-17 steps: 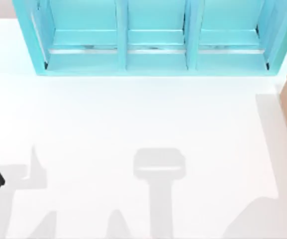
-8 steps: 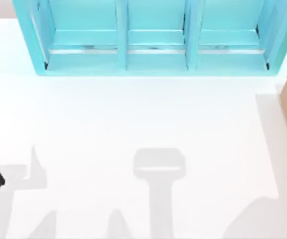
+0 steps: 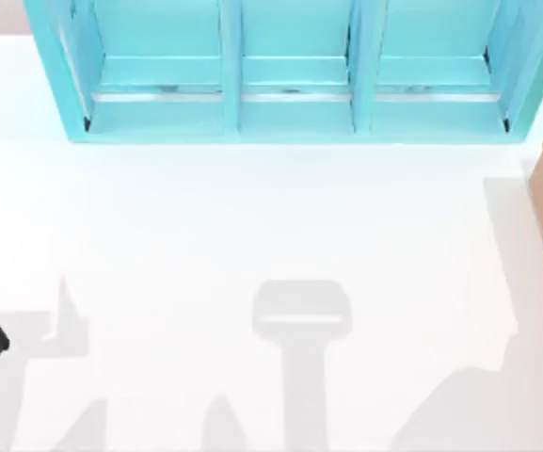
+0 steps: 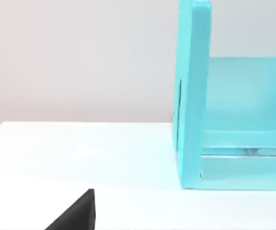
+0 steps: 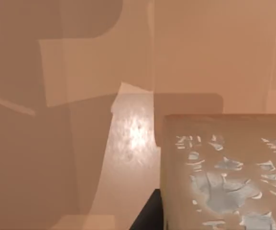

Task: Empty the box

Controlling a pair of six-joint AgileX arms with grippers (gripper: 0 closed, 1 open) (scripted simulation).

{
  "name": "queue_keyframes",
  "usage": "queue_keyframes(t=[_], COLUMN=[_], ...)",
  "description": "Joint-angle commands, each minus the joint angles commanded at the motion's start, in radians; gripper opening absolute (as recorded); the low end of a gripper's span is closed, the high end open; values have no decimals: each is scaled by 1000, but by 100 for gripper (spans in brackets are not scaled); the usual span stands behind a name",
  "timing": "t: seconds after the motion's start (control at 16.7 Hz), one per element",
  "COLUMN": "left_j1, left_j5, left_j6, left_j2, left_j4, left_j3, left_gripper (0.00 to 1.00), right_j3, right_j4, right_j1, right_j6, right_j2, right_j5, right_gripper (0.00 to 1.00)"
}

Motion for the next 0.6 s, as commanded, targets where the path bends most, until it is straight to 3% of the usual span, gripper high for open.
queue_keyframes(t=[0.36,0.6], left_j1=[0,0], left_j5=[0,0], left_j6=[0,0], left_j2=[0,0], left_j4=[0,0], left_j3=[0,0], left_gripper=[100,100], right_j3=[243,304], right_j4=[-340,-407], right_j1=[-5,-5], right_j6=[-3,-1], right_j2=[-68,-97], right_j5=[0,0], right_gripper=[0,0])
